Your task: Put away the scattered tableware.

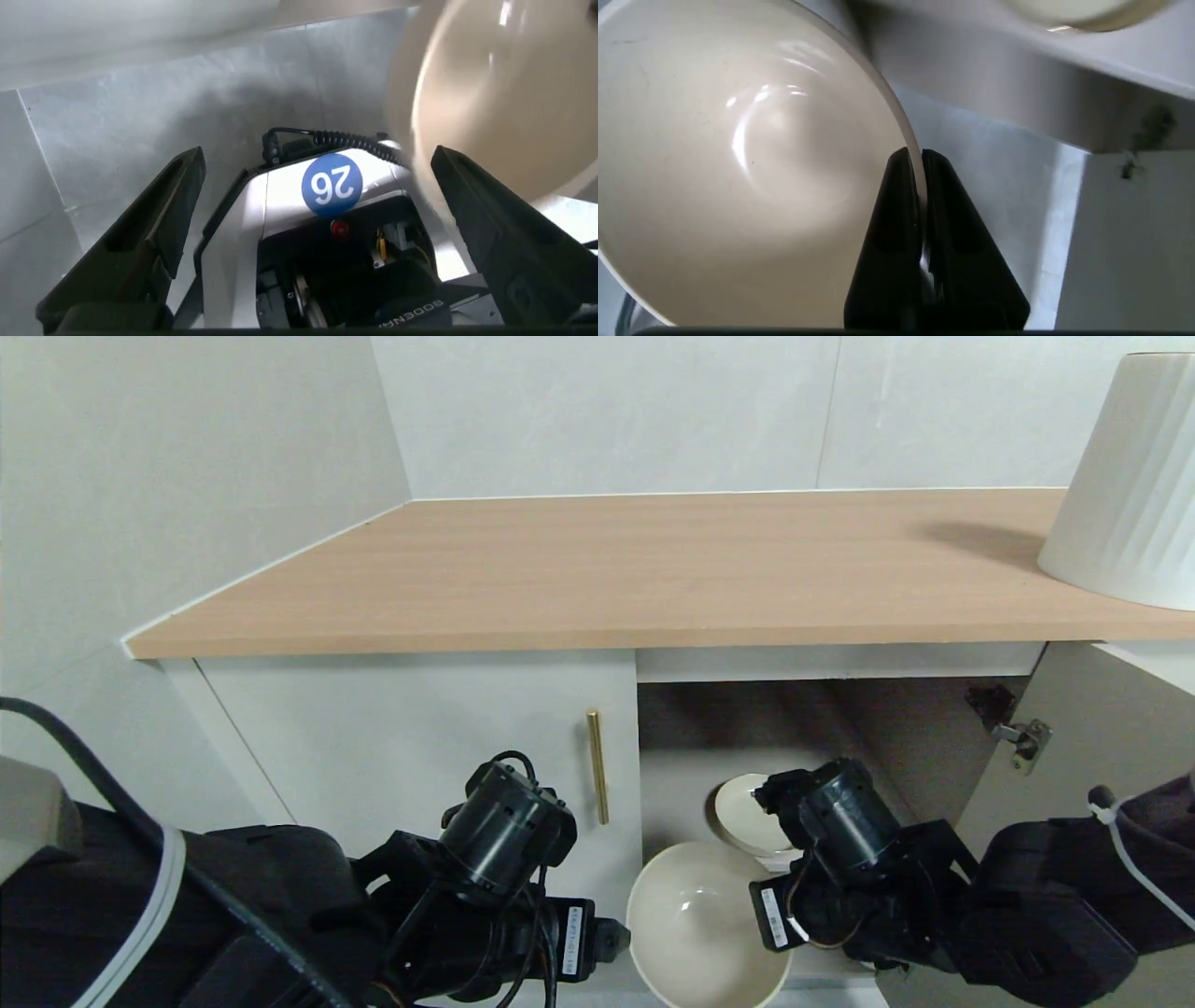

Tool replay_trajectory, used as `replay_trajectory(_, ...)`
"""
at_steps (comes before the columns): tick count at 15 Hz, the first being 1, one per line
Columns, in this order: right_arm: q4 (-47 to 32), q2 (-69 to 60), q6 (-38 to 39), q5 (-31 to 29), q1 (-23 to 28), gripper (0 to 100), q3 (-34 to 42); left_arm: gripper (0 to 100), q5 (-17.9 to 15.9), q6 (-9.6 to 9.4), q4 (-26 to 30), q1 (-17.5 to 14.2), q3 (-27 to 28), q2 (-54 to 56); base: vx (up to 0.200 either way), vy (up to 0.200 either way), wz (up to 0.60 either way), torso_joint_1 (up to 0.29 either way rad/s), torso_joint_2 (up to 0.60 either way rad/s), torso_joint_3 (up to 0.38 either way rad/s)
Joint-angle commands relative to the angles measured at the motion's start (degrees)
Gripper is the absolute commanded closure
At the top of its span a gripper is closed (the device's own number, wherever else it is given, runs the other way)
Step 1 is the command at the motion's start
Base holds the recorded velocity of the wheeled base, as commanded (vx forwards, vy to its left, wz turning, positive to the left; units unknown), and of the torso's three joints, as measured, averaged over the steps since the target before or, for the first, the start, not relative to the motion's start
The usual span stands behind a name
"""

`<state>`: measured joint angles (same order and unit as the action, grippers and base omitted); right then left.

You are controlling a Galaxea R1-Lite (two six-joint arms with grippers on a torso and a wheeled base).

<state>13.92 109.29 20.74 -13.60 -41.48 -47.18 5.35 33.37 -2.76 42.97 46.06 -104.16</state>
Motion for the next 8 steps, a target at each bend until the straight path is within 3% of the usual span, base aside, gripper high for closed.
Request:
replay_trajectory(1,0.1,3.7,1.1,0.0,4.6,100,-2.5,0,0.0,0.03,-0.1,0.0,0.0,0.4,0.0,0.0,0.0,0.0,0.0,0.0)
replay_trajectory(8,-0.2,10.0,17.4,-0.3,14.1,100,-11.2,0,0.0,0.03,0.5,0.0,0.1,1.4,0.0,0.0,0.0,0.0,0.0,0.0)
